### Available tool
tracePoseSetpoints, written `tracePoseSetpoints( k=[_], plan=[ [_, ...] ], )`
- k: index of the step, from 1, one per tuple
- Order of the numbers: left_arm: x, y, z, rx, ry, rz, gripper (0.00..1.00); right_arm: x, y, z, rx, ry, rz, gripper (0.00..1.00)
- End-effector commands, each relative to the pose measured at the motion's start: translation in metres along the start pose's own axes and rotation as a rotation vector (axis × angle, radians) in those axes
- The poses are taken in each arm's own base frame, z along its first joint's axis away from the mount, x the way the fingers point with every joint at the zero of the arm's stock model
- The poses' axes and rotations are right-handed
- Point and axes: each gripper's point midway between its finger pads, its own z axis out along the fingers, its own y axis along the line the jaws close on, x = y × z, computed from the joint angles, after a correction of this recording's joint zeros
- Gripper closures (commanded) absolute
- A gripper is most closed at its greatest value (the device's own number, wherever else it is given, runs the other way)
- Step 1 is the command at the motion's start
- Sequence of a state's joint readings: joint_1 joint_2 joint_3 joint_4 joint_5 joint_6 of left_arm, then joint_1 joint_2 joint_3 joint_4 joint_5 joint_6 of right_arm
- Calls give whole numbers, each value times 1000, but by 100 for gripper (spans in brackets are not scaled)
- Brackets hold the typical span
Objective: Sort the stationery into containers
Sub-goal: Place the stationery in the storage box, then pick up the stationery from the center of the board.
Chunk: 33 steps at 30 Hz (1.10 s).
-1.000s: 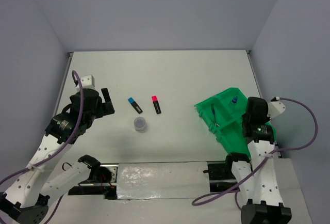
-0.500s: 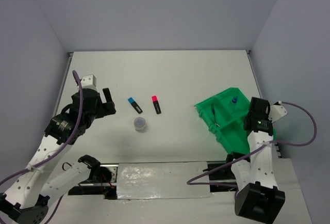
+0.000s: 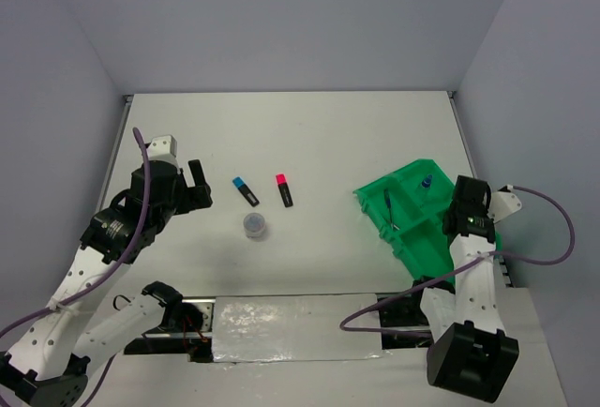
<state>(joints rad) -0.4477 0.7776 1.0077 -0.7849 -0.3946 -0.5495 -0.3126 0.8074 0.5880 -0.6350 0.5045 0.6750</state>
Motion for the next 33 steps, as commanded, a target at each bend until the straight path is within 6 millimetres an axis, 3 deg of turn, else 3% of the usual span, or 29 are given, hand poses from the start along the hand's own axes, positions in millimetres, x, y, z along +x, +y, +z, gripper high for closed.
tracePoseSetpoints(
  k=[1,7,10,12,14,17,23,25,29,31,32,33],
  plan=[
    [-4,-5,0,31,-23,8,1,-8,3,10,25,-43,65,96],
    [-3,-8,0,44,-19,13,1,-1,10,18,8,-22,89,96],
    [-2,-9,1,46,-17,18,1,-3,16,15,-42,-41,99,73],
    [-2,-9,0,46,-17,16,1,-6,18,13,-65,-58,98,70],
    [-3,-8,0,42,-21,15,1,-6,19,13,-74,-58,92,55],
    [-3,-8,-1,42,-28,11,1,-4,18,14,-68,-49,78,41],
    [-3,-7,-1,35,-26,11,1,-5,23,11,-101,-42,65,32],
    [-2,-7,0,32,-25,12,1,-14,35,1,-175,-64,64,30],
    [-3,-3,0,7,-25,2,1,-52,68,-57,-426,-177,28,17],
    [-6,4,-1,-36,-43,-18,1,-55,84,-82,-536,-187,-24,0],
    [-6,8,-2,-61,-44,-26,1,-58,96,-104,-630,-189,-68,0],
    [-9,18,-2,-118,-63,-51,1,-48,111,-121,-723,-165,-128,0]
  ],
)
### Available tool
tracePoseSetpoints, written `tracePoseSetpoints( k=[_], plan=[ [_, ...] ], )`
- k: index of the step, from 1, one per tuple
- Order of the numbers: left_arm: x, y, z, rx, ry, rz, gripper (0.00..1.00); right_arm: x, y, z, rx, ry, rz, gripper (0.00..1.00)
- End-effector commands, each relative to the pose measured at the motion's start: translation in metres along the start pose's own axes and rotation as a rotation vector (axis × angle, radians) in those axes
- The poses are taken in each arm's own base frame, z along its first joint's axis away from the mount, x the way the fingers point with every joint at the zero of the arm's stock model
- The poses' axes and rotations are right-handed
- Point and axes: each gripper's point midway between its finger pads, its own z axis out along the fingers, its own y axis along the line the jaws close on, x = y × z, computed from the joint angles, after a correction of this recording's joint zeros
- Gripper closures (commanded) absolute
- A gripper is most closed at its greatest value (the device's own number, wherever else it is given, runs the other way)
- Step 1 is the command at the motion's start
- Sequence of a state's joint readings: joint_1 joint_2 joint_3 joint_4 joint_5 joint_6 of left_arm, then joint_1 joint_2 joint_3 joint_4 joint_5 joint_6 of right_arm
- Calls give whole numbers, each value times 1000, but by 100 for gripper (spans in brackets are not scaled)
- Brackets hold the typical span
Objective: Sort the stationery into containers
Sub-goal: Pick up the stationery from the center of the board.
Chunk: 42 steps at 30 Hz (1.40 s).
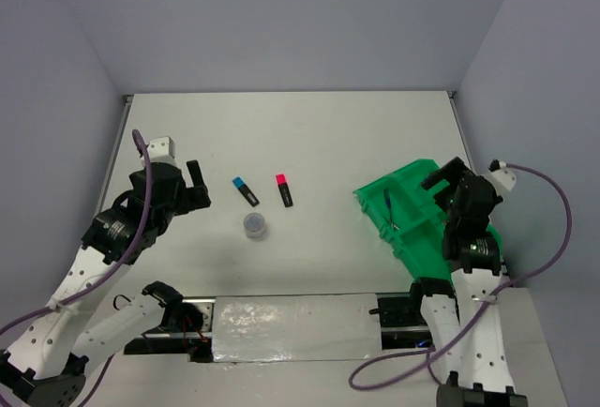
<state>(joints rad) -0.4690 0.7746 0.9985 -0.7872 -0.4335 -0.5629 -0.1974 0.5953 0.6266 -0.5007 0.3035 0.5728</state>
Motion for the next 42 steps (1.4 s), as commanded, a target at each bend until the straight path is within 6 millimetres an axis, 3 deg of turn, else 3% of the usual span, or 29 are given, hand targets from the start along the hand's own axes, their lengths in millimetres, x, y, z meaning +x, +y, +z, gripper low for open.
tracePoseSetpoints(
  k=[1,2,5,6,7,9,10,11,12,13,14,15,16,17,19,20,22,23,25,26,31,34,39,42],
  plan=[
    [-10,21,-2,-133,-56,-60,1,-16,73,-40,-336,7,-137,0],
    [-10,33,-2,-209,-58,-80,1,-5,103,-59,-473,62,-202,0],
    [-8,43,1,-296,-35,-102,1,13,147,-84,-640,145,-306,0],
    [-6,47,2,-316,-24,-108,1,23,159,-90,-669,178,-344,0],
    [-7,53,4,-342,-18,-125,1,52,174,-96,-675,242,-438,0],
    [-7,59,9,-370,-5,-125,1,61,202,-109,-693,237,-500,0],
    [-8,66,9,-395,-6,-141,1,93,215,-108,-667,278,-596,0],
    [-9,69,10,-401,-7,-148,1,92,235,-113,-675,274,-602,0],
    [-10,72,9,-407,-10,-148,1,104,245,-110,-659,288,-637,0],
    [-12,76,10,-416,-17,-163,1,142,253,-96,-611,344,-736,0],
    [-12,75,10,-405,-19,-169,1,142,274,-96,-619,339,-741,0],
    [-13,78,10,-408,-22,-171,1,155,282,-89,-601,356,-773,0],
    [-15,77,11,-400,-30,-173,1,192,285,-71,-561,415,-847,0],
    [-14,76,12,-392,-27,-171,1,194,305,-69,-581,403,-855,0],
    [-14,75,13,-383,-24,-167,1,217,313,-54,-546,433,-919,0],
    [-13,73,14,-372,-18,-159,1,238,322,-39,-529,467,-940,0],
    [-13,70,17,-361,-10,-152,1,254,335,-33,-554,505,-946,1],
    [-12,70,18,-356,-1,-147,1,279,331,-24,-551,558,-971,2],
    [-12,69,20,-350,6,-142,1,293,338,-22,-570,584,-981,3],
    [-12,70,21,-351,8,-144,1,312,334,-19,-572,626,-999,4],
    [-12,67,24,-321,14,-142,1,340,330,-12,-586,686,-1017,10],
    [-13,66,24,-306,14,-140,1,351,315,-6,-550,716,-1040,22],
    [-15,66,24,-291,8,-148,1,377,286,-16,-570,834,-1053,47],
    [-15,65,24,-284,8,-145,1,378,276,-19,-568,858,-1053,88]
  ],
)
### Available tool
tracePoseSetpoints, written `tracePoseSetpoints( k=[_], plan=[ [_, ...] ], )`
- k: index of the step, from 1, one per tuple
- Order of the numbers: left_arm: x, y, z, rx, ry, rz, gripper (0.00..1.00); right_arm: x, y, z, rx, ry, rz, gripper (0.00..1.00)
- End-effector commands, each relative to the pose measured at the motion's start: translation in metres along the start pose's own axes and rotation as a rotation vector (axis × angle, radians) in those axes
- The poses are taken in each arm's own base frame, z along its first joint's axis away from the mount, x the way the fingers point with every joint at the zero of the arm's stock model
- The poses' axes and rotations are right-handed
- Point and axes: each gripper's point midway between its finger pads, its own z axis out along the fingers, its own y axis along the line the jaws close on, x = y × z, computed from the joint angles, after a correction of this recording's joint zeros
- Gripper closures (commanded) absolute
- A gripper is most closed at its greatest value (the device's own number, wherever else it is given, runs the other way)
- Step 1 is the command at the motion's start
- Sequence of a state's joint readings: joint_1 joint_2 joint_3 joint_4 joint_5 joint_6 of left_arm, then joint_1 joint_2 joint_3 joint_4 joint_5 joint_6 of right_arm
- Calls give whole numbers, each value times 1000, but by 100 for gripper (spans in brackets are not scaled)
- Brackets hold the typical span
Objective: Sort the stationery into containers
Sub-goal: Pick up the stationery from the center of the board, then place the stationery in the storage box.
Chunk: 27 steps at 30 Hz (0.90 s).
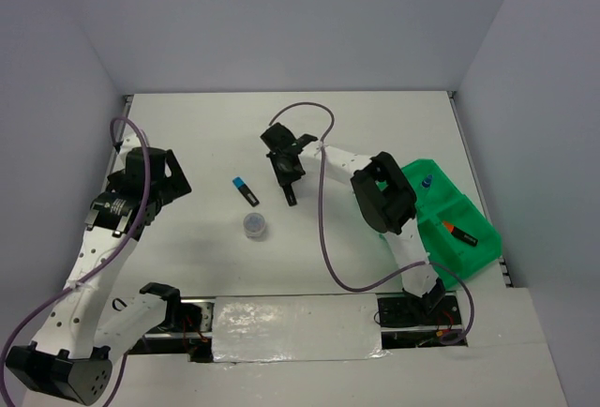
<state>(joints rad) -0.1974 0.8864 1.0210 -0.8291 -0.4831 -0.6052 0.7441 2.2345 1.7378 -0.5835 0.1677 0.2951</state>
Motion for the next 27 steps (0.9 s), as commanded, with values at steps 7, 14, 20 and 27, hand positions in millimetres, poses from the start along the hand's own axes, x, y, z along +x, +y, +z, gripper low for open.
tracePoseSetpoints(
  k=[7,14,20,27],
  plan=[
    [-6,-8,-1,55,-20,10,1,-34,30,-96,-278,-257,68,100],
    [-6,-9,-2,67,-25,7,1,-47,-100,-237,5,-790,470,100],
    [-6,-11,-3,83,-26,7,1,55,-240,-274,318,-854,853,100],
    [-5,-16,-4,113,-20,14,1,188,-342,-333,952,-940,1253,100]
  ],
)
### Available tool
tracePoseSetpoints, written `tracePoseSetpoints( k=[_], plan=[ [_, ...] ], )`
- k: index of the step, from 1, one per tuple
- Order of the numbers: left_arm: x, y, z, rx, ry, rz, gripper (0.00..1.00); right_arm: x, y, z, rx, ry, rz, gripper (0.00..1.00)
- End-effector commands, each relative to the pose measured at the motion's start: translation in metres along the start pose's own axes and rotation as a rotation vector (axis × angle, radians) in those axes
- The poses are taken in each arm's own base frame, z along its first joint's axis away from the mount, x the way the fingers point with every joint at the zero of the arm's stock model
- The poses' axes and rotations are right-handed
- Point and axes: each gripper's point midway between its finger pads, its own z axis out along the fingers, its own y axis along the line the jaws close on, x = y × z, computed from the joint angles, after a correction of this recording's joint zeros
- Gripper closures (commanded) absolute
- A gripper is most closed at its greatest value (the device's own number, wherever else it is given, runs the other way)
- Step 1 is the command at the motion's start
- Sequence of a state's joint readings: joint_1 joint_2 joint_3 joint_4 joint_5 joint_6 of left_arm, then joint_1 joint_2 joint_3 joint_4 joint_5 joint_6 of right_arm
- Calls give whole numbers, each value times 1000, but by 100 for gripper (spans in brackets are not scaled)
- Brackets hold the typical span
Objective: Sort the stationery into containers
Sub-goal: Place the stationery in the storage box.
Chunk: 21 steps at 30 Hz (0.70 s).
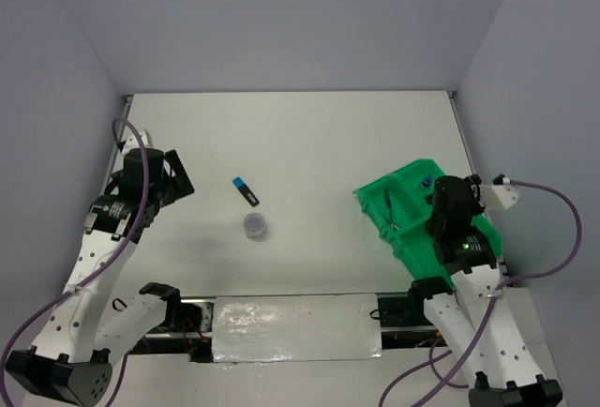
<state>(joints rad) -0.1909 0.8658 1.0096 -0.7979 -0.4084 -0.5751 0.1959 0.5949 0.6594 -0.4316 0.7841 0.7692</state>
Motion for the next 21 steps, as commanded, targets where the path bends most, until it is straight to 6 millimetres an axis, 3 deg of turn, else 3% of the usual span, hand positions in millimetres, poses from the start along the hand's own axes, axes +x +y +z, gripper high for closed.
tracePoseSetpoints(
  k=[1,6,7,14,21],
  plan=[
    [-6,-5,-1,36,-23,7,1,-18,-82,-2,364,-165,42,100],
    [-5,-8,-1,58,-22,15,1,-29,-108,5,494,-230,10,100],
    [-4,-9,-1,61,-19,15,1,-31,-121,8,553,-240,15,100],
    [-2,-13,0,80,-9,25,1,-13,-137,25,608,-207,15,100],
    [-2,-16,0,101,-10,29,1,4,-141,38,662,-170,20,100]
  ],
)
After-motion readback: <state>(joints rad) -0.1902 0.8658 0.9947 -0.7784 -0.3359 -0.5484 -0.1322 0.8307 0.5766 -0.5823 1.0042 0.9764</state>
